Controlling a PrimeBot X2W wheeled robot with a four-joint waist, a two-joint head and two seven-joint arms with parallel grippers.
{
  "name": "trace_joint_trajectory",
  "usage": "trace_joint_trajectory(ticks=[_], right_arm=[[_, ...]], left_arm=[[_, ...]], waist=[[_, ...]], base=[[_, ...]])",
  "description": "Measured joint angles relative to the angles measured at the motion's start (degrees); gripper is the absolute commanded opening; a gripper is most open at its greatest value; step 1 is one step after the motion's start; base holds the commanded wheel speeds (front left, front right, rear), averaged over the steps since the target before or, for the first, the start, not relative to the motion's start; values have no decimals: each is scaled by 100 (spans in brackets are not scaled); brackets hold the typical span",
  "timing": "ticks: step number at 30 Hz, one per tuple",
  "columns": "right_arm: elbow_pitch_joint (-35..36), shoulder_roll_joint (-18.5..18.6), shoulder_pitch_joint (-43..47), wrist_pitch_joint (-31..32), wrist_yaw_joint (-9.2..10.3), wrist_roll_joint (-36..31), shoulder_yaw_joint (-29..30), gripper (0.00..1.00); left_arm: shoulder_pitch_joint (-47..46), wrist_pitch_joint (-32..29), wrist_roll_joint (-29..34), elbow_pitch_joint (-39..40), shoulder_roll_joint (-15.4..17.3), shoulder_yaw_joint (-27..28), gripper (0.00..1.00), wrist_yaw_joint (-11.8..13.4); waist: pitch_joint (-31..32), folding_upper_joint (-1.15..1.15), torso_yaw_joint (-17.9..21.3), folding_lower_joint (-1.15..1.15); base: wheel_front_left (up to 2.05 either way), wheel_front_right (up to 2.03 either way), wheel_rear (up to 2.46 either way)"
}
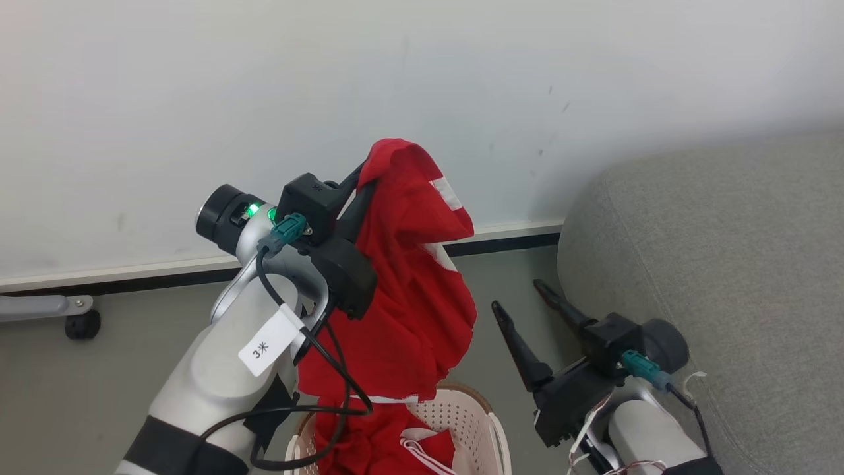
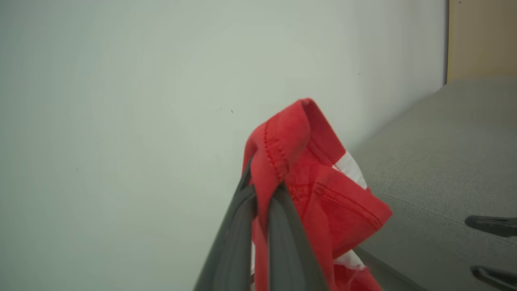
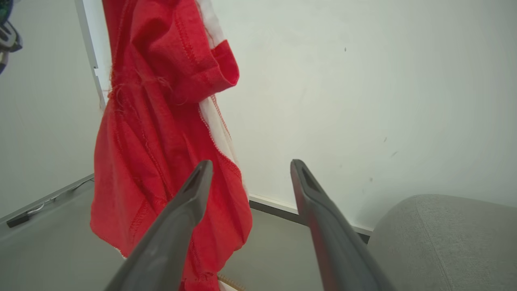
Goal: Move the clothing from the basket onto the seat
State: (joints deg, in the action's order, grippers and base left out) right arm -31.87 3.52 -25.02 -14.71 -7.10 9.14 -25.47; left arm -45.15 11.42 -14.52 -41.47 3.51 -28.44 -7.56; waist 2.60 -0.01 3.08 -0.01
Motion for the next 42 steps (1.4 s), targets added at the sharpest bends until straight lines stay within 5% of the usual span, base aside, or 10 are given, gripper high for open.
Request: trace_joint_trajectory(ticks=[11, 37, 38, 39, 41, 42], right_arm=[[-181, -11, -589, 0, -3, 918, -1971, 100], [-1505, 0, -1795, 56, -3, 2272, -3348, 100], [-1489, -1, -1822, 59, -3, 2342, -3411, 82], [-1475, -5, -1842, 73, -3, 2405, -3463, 39], [-1468, -7, -1905, 109, -3, 2504, -3574, 0], [-1457, -7, -1930, 109, -3, 2554, -3616, 0]], left_arm=[[13, -328, -107, 336, -45, -223, 0, 0], [-47, -907, -524, 1224, -140, -848, 0, 0], [-47, -932, -569, 1245, -141, -856, 0, 0], [-47, -933, -593, 1266, -137, -871, 0, 0], [-47, -944, -641, 1318, -136, -927, 0, 0], [-47, -990, -671, 1341, -140, -944, 0, 0]], waist=[[144, 0, -93, 1], [31, 1, -427, 1], [25, 1, -443, 1], [18, 1, -456, 1], [6, 1, -478, 1], [-1, 1, -486, 1]], base=[[0, 0, 0], [0, 0, 0], [0, 0, 0], [0, 0, 0], [0, 0, 0], [0, 0, 0]])
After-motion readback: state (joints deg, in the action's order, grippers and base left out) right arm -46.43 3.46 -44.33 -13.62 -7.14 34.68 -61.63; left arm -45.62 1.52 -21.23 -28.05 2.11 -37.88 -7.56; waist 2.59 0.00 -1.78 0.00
